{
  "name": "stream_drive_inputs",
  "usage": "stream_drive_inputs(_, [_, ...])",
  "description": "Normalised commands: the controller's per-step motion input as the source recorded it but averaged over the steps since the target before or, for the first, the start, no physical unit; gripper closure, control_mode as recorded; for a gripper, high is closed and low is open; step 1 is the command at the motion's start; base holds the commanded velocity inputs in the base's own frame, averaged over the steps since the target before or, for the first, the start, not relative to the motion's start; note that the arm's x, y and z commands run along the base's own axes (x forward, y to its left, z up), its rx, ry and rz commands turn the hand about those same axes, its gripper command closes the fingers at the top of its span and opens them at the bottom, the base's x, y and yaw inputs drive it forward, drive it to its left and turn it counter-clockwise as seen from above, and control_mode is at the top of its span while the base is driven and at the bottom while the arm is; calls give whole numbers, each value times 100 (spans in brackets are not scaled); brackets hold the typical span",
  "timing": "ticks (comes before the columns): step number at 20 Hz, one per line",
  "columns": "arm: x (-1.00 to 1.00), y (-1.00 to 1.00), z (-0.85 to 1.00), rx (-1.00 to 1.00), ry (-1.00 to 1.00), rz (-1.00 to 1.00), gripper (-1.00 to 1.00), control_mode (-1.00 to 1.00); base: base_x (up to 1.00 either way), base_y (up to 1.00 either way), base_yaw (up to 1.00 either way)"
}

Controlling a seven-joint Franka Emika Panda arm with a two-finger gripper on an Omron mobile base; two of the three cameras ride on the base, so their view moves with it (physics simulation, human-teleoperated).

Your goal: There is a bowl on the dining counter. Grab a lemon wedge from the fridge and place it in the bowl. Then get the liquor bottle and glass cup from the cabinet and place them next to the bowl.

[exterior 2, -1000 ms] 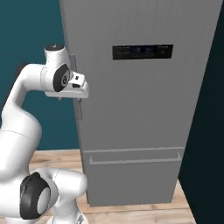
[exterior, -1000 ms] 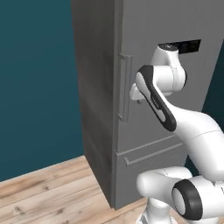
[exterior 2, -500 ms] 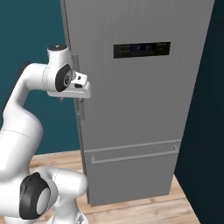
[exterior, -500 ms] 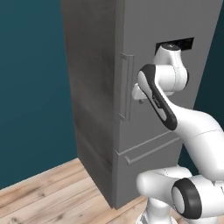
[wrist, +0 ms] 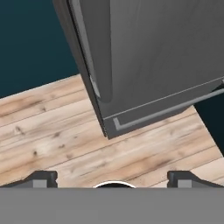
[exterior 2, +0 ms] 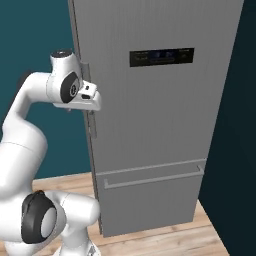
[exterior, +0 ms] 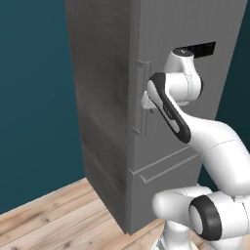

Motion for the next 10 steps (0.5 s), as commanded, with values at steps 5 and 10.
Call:
stream_drive_inputs(5, [11,22,0,0,-22,-2,-100,-100,0,0,0])
stream_drive_inputs(10, [28,10,0,0,-22,-4,-100,-100,0,0,0])
